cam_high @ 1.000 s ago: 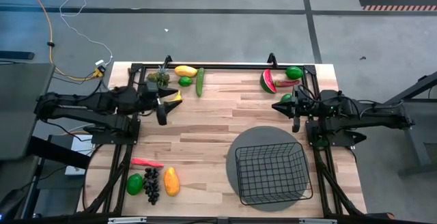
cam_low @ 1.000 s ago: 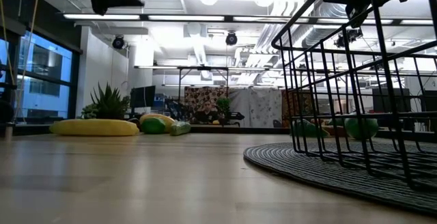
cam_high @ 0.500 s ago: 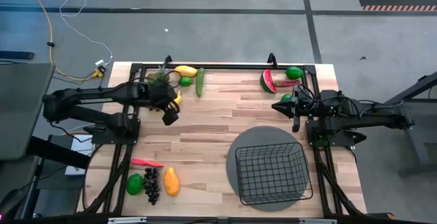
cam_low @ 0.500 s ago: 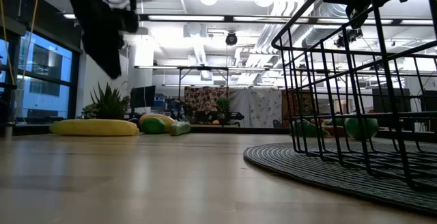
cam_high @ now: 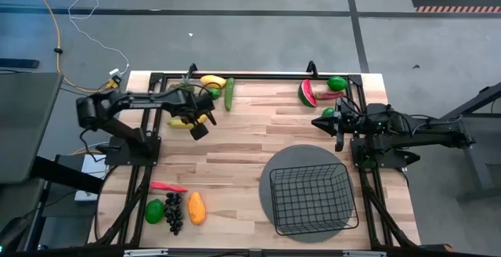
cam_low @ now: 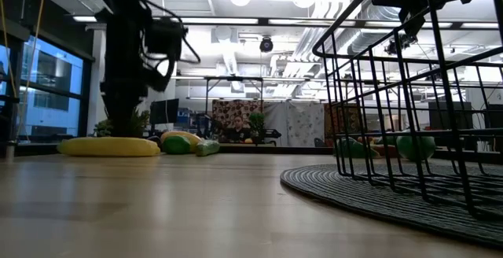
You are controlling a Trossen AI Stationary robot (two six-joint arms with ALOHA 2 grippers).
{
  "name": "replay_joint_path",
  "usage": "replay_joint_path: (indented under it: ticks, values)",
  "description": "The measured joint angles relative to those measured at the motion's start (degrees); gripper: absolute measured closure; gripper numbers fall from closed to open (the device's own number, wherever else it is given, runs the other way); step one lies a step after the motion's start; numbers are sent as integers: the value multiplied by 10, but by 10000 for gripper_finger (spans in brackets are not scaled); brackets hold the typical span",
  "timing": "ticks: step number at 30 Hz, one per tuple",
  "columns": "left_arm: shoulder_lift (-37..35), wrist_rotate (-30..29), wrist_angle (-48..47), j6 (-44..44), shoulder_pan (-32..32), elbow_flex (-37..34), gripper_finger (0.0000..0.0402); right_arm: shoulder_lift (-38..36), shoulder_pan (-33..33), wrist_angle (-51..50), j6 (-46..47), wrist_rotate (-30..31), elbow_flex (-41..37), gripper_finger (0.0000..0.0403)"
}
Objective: Build produce basket
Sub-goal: Put the yellow banana into the black basket
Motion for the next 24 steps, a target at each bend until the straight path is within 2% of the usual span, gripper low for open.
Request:
replay_joint_path:
  ticks: [7,20,24]
  values:
    - [55,-2,6,26,8,0,69,0,0,0,0,0,0,403]
    - [101,1,18,81,8,1,69,1,0,0,14,1,0,403]
    - [107,5,19,83,8,2,80,1,0,0,13,1,0,403]
